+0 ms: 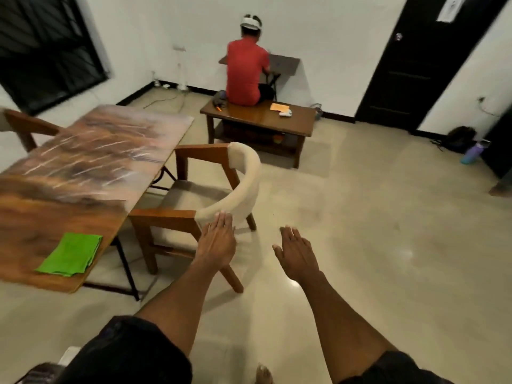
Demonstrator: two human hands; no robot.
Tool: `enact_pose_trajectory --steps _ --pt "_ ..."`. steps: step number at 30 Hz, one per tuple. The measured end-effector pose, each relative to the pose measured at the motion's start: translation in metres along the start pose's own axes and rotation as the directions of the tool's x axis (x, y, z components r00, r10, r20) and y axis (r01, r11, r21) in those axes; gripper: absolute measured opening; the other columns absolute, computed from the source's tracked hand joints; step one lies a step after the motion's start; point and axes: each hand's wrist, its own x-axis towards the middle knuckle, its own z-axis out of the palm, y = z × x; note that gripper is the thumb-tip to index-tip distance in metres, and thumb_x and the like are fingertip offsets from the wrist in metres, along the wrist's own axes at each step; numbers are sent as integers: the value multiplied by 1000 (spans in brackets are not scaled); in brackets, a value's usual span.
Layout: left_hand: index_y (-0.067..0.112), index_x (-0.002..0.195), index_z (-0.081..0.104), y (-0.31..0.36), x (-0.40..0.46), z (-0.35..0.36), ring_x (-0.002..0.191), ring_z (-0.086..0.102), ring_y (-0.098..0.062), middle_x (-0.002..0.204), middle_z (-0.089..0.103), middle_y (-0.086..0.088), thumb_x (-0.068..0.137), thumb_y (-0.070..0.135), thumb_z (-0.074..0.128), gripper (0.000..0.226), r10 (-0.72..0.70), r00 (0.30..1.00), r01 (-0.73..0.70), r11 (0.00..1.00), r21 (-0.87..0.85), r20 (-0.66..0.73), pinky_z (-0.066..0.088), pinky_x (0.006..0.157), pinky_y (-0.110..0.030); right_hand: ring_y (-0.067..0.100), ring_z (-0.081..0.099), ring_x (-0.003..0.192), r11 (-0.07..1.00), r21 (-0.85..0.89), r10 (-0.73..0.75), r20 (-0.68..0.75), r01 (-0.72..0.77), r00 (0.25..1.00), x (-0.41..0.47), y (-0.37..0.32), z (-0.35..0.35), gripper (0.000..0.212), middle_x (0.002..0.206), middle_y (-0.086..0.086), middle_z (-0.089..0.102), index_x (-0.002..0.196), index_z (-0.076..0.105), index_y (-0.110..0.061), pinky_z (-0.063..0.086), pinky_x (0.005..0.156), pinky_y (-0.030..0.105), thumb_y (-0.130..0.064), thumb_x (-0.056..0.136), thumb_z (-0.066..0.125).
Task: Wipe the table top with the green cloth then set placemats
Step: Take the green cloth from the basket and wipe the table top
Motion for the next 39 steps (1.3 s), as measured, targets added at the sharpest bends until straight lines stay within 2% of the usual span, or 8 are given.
enact_pose_trajectory --steps 2,8,14,20,29,32,37,39 --pt "5 166 -1 -19 14 -9 163 0 -29 175 3 -14 111 26 35 69 -67 996 68 997 18 -54 5 132 -50 28 21 161 996 -37 -85 -25 84 996 40 -14 -7 61 171 11 27 163 26 -10 27 125 42 -42 112 34" --pt "5 166 -5 -99 20 4 163 -6 -30 175 -8 -15 112 31 28 68 -327 945 327 944 34 -2 3 130 -46 28 39 154 920 20 -388 -96 391 917 128 -103 3 64 165 11 42 161 36 -9 34 126 48 -48 110 43" --pt "5 166 1 -176 56 -17 163 0 -29 175 0 -15 112 32 28 66 -467 878 468 884 -8 -103 10 132 -46 24 18 162 873 30 -487 69 486 870 205 -163 21 67 173 9 24 166 22 -11 21 131 41 -50 111 32" --pt "5 166 5 -244 62 -29 163 3 -31 175 5 -16 111 30 31 66 -606 789 603 795 -64 -101 13 130 -46 23 2 164 841 7 -531 203 541 822 256 -222 32 69 177 7 4 168 5 -14 6 133 41 -51 113 22" --pt "6 163 20 -317 55 -24 161 15 -31 172 19 -17 107 27 40 63 -792 605 776 609 -165 -80 24 125 -47 22 -2 164 687 -11 -681 338 726 649 317 -317 66 68 177 7 1 169 6 -13 4 131 38 -49 114 23" --pt "7 165 17 -347 56 -28 162 13 -29 173 16 -16 108 29 40 65 -850 526 827 522 -207 -41 21 127 -47 22 -1 164 649 23 -714 365 761 597 343 -345 81 67 177 5 3 169 6 -15 3 130 36 -48 114 23" --pt "7 166 9 -393 66 -41 163 7 -29 175 7 -15 110 29 37 67 -898 440 876 436 -207 -29 16 129 -47 26 12 163 556 38 -770 399 830 498 397 -409 111 64 175 10 16 166 16 -10 16 130 40 -45 113 24" --pt "8 166 4 -405 71 -41 163 3 -28 176 2 -13 111 30 34 66 -916 399 893 397 -213 -36 13 130 -46 27 14 162 473 -3 -796 427 881 429 409 -433 126 67 174 12 17 165 19 -11 19 129 42 -48 110 20"
